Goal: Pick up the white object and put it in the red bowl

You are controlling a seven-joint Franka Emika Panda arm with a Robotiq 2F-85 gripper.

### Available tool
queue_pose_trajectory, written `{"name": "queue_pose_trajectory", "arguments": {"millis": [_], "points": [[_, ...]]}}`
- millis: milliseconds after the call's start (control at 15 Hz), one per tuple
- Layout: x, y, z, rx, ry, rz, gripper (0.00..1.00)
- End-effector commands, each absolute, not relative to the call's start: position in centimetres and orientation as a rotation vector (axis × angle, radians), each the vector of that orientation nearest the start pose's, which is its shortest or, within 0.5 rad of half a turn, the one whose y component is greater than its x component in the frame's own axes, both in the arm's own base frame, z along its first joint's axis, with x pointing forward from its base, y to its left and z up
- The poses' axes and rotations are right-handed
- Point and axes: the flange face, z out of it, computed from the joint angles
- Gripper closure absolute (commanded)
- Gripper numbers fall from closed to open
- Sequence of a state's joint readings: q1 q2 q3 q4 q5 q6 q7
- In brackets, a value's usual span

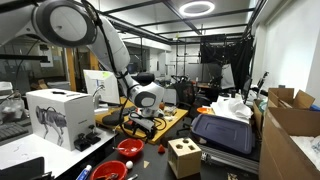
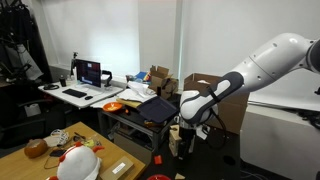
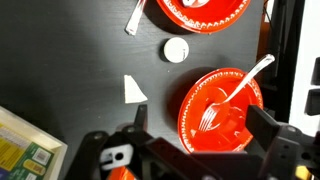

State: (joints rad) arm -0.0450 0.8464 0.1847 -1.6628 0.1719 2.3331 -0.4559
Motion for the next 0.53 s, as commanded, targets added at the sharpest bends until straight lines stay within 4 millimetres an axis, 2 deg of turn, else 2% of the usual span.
{"name": "queue_pose_trajectory", "arguments": {"millis": [0, 467], "points": [[65.3, 9.3, 10.3, -2.774, -0.651, 0.241, 0.0], [63.0, 11.8, 7.5, -2.834, -0.601, 0.282, 0.0]]}}
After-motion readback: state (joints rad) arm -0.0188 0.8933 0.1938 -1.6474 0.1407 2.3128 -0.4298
